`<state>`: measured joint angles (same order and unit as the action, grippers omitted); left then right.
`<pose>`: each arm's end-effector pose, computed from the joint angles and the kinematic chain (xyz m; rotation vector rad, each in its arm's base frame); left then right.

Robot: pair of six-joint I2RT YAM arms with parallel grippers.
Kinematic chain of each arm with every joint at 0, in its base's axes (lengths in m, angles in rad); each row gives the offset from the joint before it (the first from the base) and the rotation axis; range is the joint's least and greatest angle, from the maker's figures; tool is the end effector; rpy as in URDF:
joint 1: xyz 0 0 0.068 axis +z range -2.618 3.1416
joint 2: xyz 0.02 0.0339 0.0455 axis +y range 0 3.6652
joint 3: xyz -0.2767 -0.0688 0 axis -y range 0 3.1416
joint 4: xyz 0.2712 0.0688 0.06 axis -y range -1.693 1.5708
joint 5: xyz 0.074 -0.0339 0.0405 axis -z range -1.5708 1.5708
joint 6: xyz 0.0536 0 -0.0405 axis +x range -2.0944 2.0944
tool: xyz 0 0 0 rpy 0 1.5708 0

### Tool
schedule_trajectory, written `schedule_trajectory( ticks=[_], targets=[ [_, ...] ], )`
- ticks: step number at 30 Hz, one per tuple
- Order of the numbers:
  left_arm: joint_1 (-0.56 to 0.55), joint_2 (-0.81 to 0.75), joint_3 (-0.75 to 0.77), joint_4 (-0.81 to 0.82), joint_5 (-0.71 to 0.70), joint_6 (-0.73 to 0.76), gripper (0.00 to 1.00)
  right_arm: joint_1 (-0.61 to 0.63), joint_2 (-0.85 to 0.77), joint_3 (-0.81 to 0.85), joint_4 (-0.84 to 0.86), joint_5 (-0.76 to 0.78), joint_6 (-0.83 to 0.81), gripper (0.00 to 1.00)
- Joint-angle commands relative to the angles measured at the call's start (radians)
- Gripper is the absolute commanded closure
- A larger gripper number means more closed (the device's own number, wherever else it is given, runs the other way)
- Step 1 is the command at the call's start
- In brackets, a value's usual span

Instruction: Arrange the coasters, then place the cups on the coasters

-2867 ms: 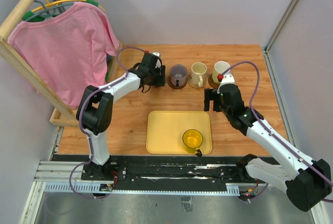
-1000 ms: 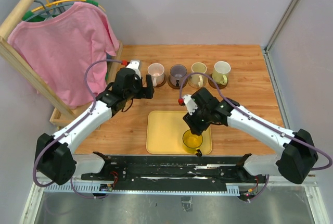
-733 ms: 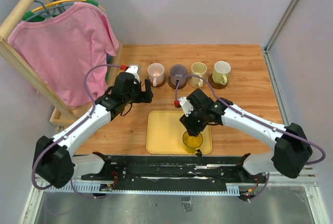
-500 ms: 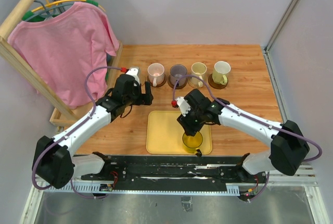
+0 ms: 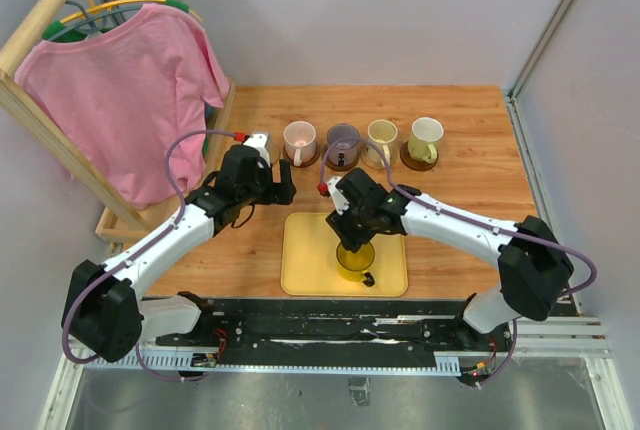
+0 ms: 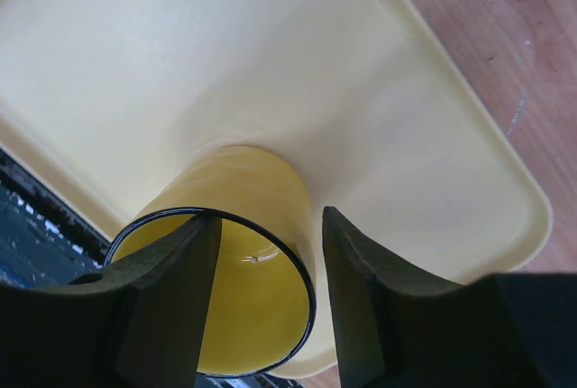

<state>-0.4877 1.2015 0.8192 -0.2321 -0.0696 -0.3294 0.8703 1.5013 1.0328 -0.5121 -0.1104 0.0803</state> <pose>0.2653 -0.1365 0.2526 0.1350 2.2057 -0.3844 0.2151 0.2643 0.2149 -1.0499 2.4038 0.4937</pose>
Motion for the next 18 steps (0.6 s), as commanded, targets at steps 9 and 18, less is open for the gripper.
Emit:
schedule_trajectory(
  ticks=[9, 18],
  targets=[
    [-0.006, -0.048, -0.044, 0.02, 0.038, 0.016, 0.06, 0.014, 0.062, 0.08, 0.118, 0.258, 0.447, 0.41],
    [-0.006, -0.068, -0.068, 0.006, 0.069, 0.024, 0.06, 0.01, 0.016, 0.002, 0.279, 0.14, 0.612, 0.39]
  ],
)
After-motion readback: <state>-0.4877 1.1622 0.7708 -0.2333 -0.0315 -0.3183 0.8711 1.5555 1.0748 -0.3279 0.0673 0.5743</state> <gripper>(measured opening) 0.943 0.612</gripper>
